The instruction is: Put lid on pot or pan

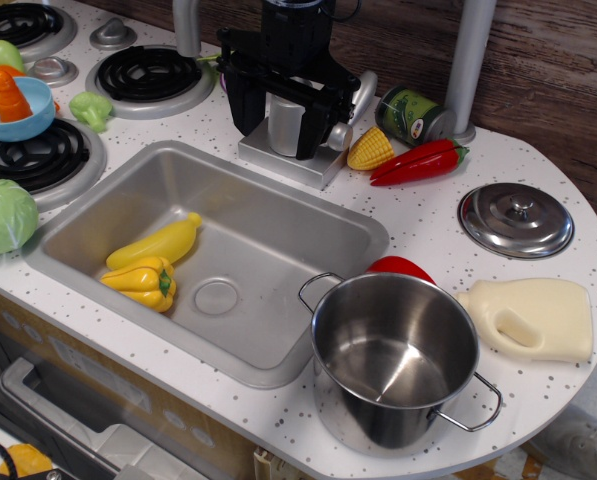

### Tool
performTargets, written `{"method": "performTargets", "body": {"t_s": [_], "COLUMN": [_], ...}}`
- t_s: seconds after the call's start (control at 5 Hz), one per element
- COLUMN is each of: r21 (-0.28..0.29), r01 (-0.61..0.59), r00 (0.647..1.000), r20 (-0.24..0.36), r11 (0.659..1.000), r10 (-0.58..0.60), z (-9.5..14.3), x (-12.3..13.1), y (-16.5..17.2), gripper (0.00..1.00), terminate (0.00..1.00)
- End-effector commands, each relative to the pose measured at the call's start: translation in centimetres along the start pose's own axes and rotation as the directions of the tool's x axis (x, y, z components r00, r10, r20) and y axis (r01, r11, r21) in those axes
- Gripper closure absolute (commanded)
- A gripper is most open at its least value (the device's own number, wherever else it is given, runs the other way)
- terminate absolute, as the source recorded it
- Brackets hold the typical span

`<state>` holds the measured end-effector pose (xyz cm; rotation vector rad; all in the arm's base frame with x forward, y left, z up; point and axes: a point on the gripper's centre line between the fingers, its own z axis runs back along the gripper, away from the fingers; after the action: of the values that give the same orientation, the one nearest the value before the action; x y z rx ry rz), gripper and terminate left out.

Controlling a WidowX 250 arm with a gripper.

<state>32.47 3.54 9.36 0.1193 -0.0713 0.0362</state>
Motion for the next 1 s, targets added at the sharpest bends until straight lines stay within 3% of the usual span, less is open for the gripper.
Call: {"method": "performTargets", "body": {"t_s": [0.0, 0.2, 0.4, 0.6, 0.8], "r21": [0.0, 0.025, 0.027, 0.05, 0.037], "r01": [0.0, -0.017, -0.003, -0.029, -0.025], "r00": [1.0, 1.0, 0.999, 0.993, 0.992], "r20": [0.0, 0.018, 0.045, 0.112, 0.128], "r11": [1.0, 1.0, 1.0, 0.998, 0.999], "r10": [0.0, 0.016, 0.002, 0.023, 0.02], "z": [0.0, -1.7, -1.2, -1.7, -1.0], "x": [0.0, 1.2, 2.5, 4.3, 6.0], "y": [0.0, -5.3, -10.3, -15.5, -17.7], "gripper": [0.0, 0.0, 0.0, 0.0, 0.0], "terminate": [0.0, 0.0, 0.0, 0.0, 0.0]}}
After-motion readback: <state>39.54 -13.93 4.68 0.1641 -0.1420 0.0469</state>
